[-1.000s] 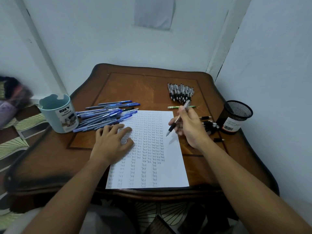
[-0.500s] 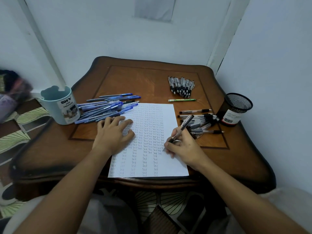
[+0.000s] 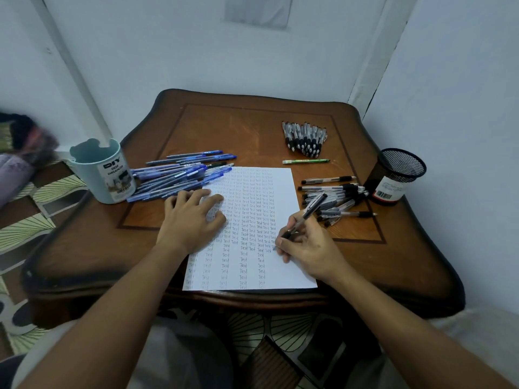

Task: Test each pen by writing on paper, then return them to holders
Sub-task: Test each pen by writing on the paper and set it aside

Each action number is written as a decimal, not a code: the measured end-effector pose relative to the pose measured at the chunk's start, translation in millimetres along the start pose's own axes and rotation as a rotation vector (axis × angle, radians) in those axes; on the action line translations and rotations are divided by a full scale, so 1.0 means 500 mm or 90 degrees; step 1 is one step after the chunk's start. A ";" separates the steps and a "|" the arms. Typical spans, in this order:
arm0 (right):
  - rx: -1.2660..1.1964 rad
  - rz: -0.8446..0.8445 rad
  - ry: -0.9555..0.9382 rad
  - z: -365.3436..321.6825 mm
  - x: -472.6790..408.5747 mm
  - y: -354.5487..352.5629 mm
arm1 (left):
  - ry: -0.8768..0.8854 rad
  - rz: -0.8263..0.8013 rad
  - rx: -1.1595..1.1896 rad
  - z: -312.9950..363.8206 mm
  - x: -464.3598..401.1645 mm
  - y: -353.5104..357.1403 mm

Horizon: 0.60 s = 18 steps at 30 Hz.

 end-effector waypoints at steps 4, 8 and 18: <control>0.022 0.001 -0.007 0.000 0.000 0.001 | 0.004 -0.004 0.000 0.000 0.000 0.001; -0.024 -0.006 0.015 0.004 -0.001 -0.001 | 0.004 -0.004 -0.006 -0.003 0.001 0.003; -0.020 -0.006 0.010 0.004 -0.002 -0.003 | 0.007 -0.008 -0.009 -0.002 -0.001 0.001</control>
Point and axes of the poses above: each hand's wrist, its own x-axis away from the middle knuckle, its own y-axis out of the palm, z = x × y, the point moved 5 cm from there along -x, towards the middle knuckle, and after that the axes turned 7 degrees about z, right-handed, at the moved point
